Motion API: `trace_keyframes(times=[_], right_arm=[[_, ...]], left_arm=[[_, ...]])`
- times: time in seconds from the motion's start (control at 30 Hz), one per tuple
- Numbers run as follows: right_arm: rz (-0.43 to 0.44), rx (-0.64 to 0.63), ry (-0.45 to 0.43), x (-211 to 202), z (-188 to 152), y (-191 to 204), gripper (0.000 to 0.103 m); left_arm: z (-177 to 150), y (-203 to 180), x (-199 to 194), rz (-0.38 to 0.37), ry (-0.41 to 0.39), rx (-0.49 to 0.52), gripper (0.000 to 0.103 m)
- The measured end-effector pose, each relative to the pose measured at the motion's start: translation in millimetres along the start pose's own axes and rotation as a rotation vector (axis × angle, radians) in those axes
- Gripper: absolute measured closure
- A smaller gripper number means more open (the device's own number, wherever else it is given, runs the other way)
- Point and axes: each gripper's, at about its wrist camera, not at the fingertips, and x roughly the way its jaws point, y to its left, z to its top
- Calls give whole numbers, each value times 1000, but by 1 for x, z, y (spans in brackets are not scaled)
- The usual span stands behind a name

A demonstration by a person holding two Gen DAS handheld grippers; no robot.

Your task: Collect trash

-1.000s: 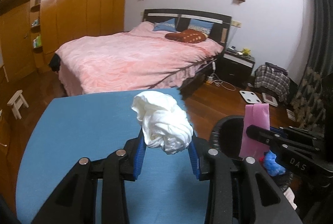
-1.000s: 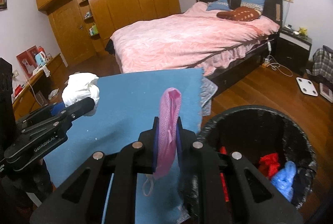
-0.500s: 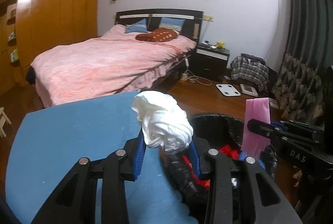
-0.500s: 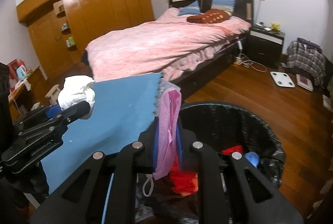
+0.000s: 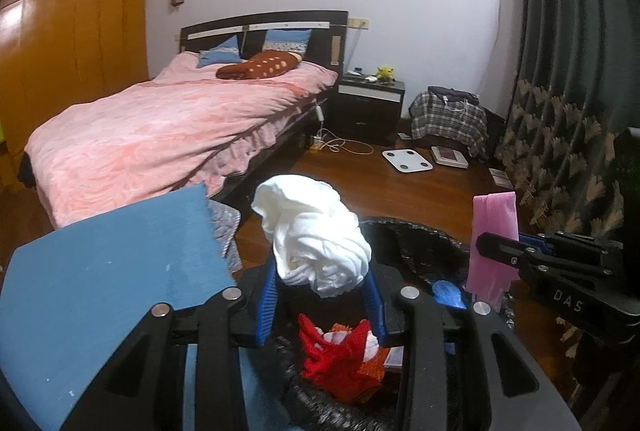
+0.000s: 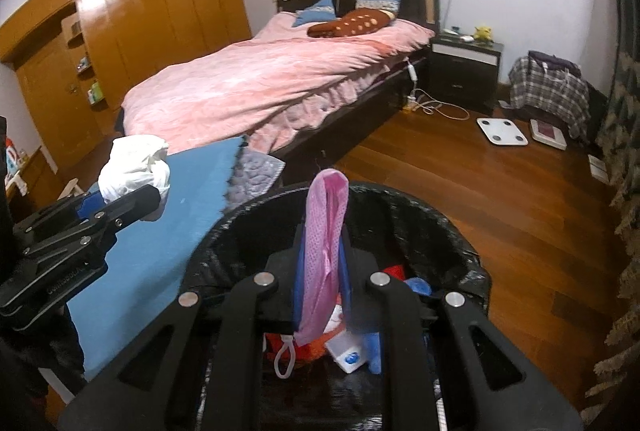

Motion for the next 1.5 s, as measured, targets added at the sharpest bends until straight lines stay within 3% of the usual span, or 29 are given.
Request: trace_keyframes(times=[0.67, 0.73, 0.8, 0.93, 1.07, 1.3, 1.5], right_arm=[[-44, 33, 85, 45, -14, -36, 86], [-55, 27, 97, 51, -17, -37, 79], [-73, 17, 106, 55, -19, -37, 56], [-92, 12, 99, 54, -23, -38, 41], [-118, -1, 83, 48, -23, -37, 14], [-104, 8, 47, 26, -15, -29, 8], [-58, -22, 8, -2, -6, -3, 7]], left_arm=[[-10, -24, 80, -59, 118, 67, 63], [-10, -23, 85, -78, 136, 61, 53], [-11, -22, 86, -90, 148, 61, 48], [-13, -14, 81, -82, 149, 53, 31], [-11, -2, 72, -66, 139, 40, 21], [-1, 21, 35, -5, 72, 8, 7], [6, 32, 1, 51, 38, -24, 6]])
